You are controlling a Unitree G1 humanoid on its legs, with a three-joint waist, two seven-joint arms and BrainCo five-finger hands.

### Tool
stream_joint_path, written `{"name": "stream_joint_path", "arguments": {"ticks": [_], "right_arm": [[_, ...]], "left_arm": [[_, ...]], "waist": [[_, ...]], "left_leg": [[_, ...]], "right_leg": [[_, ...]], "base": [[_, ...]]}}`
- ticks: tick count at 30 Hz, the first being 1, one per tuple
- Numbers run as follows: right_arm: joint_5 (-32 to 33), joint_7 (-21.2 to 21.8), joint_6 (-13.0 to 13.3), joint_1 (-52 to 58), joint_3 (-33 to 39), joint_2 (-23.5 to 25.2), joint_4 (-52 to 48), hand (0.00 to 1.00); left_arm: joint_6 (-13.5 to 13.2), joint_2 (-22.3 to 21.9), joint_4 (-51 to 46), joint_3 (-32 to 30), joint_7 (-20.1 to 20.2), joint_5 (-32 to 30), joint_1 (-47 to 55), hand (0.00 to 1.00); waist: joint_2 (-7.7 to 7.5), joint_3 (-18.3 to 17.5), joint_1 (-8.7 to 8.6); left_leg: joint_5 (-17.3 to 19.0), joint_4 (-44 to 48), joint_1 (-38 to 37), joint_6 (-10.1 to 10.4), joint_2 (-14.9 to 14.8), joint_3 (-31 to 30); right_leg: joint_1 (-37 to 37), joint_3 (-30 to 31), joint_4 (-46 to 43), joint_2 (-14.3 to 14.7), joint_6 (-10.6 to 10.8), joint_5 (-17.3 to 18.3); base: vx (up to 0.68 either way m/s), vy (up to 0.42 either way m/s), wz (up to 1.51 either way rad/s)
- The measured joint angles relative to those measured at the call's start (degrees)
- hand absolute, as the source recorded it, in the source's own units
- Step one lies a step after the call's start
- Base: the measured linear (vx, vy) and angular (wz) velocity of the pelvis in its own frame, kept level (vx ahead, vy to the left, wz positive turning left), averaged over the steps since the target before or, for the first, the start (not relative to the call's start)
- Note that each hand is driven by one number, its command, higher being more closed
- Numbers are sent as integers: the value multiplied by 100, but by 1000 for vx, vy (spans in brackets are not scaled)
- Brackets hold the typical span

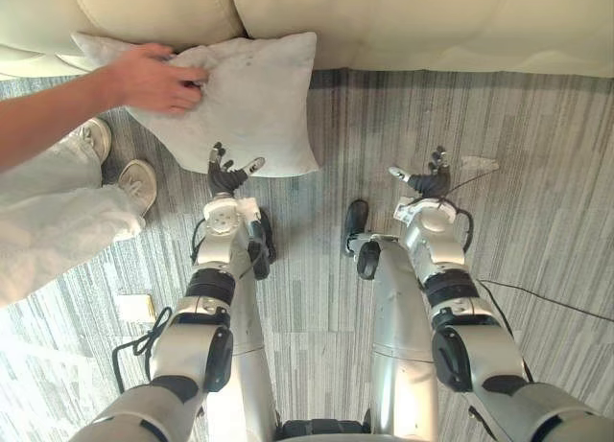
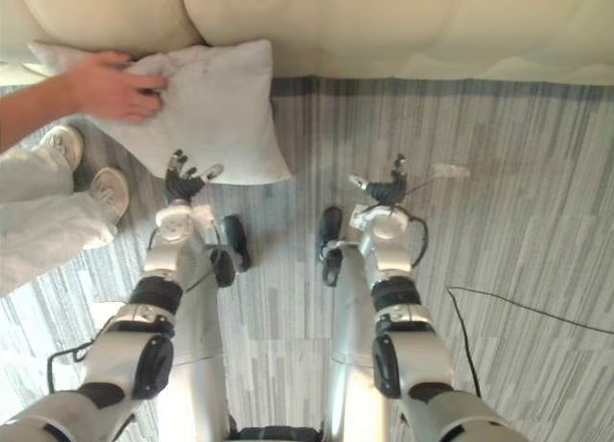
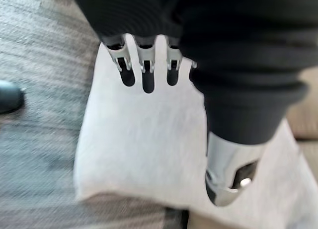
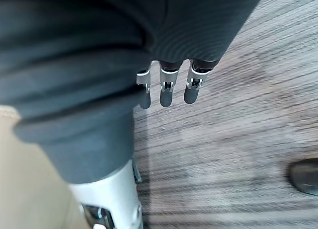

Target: Pick up cushions and gather them together orderly.

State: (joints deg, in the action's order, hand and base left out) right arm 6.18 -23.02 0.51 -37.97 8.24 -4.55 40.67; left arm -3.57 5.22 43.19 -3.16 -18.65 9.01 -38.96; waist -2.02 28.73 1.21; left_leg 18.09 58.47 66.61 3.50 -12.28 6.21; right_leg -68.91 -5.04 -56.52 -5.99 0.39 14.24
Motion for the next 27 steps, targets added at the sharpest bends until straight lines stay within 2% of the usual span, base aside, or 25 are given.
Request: {"name": "stream_joint_path", "arguments": {"ticks": [3, 9, 10, 12, 13, 14, 16, 24, 27], "right_arm": [[-130, 53, 63, 675, -24, 107, -224, 0], [-160, 222, 111, 1829, -55, 253, -360, 0], [-162, 289, 111, 2276, -58, 289, -352, 0], [-170, 334, 111, 2637, -54, 364, -324, 0], [-177, 407, 112, 2963, -57, 407, -213, 0], [-177, 410, 113, 2979, -57, 408, -197, 0], [-291, 526, 92, 3384, -88, 469, 142, 0], [-744, 875, -5, 4215, -44, 493, 566, 0], [-811, 963, -3, 4320, 174, 535, 712, 0]], "left_arm": [[-3, -228, -99, 96, 9, -43, 573, 0], [-1, -387, -31, 304, 114, -112, 1573, 0], [2, -420, 105, 305, 231, -119, 1901, 0], [5, -455, 209, 304, 297, -169, 2197, 0], [10, -484, 282, 297, 371, -196, 2519, 0], [9, -486, 287, 297, 379, -202, 2540, 0], [10, -504, 416, 257, 513, -322, 2972, 0], [28, -630, 954, 39, 772, -679, 3692, 0], [71, -623, 1180, -57, 787, -787, 3902, 0]], "waist": [[-2, -23, -16], [-11, -117, -24], [-28, -284, -35], [-47, -493, -37], [-58, -665, -54], [-58, -675, -55], [-77, -999, -50], [-12, -1895, -63], [39, -2194, -58]], "left_leg": [[-99, -385, -644, 49, 64, 7], [-263, -1341, -2114, 95, 215, 127], [-361, -1637, -2541, 150, 272, 124], [-423, -1874, -2879, 167, 297, 138], [-465, -2158, -3324, 186, 318, 141], [-469, -2180, -3365, 189, 321, 142], [-544, -2669, -4005, 197, 352, 191], [-787, -3840, -5362, 209, 376, 407], [-875, -4291, -5866, 257, 378, 508]], "right_leg": [[629, -41, 297, -12, -29, -17], [1977, -79, 1034, -43, -117, -106], [2408, -121, 1281, -42, -118, -128], [2731, -151, 1479, -42, -112, -137], [3181, -205, 1728, -32, -91, -152], [3218, -210, 1744, -32, -87, -154], [3837, -253, 2182, -1, -51, -212], [5124, -327, 3346, 55, 101, -395], [5570, -327, 3762, 112, 66, -517]], "base": [[-31, -34, 9], [22, -56, 2], [75, -42, 8], [116, -14, 7], [133, -5, 5], [130, 3, 5], [124, 5, -1], [122, 31, -3], [147, 26, -8]]}}
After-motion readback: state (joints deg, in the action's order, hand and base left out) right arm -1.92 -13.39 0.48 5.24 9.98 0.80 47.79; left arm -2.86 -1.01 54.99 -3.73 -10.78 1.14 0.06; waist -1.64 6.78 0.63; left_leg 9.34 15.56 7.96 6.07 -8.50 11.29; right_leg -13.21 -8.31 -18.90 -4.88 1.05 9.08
